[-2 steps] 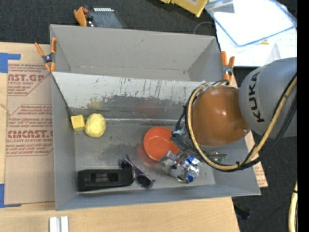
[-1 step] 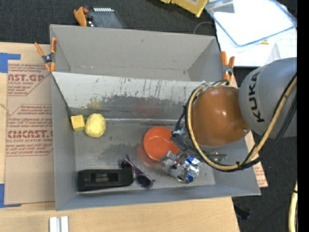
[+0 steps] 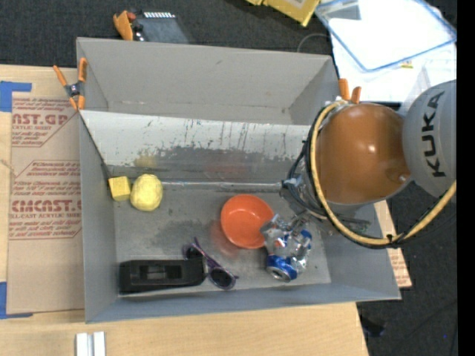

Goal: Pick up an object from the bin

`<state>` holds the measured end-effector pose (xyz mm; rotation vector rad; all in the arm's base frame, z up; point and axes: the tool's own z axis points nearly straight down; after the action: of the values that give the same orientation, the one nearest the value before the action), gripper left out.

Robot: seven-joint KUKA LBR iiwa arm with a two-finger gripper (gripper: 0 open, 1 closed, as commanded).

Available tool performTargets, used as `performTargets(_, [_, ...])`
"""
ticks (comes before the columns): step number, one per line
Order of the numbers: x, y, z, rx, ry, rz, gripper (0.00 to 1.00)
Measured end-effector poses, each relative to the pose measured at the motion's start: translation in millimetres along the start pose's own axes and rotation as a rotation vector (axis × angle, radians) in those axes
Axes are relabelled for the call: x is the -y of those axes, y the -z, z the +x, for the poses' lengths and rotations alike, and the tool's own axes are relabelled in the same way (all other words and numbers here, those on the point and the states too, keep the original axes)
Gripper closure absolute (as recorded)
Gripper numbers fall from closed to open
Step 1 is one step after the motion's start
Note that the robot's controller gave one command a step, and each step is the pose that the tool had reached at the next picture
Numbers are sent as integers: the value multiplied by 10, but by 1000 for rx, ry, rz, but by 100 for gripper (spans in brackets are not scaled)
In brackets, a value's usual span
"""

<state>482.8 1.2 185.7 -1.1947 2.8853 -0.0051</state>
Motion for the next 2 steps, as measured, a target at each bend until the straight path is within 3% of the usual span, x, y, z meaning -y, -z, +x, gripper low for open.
performTargets(1, [-92,753,-177,-3,-68,-4,100])
performTargets(2, [-44,888,-226,13,-74,11,100])
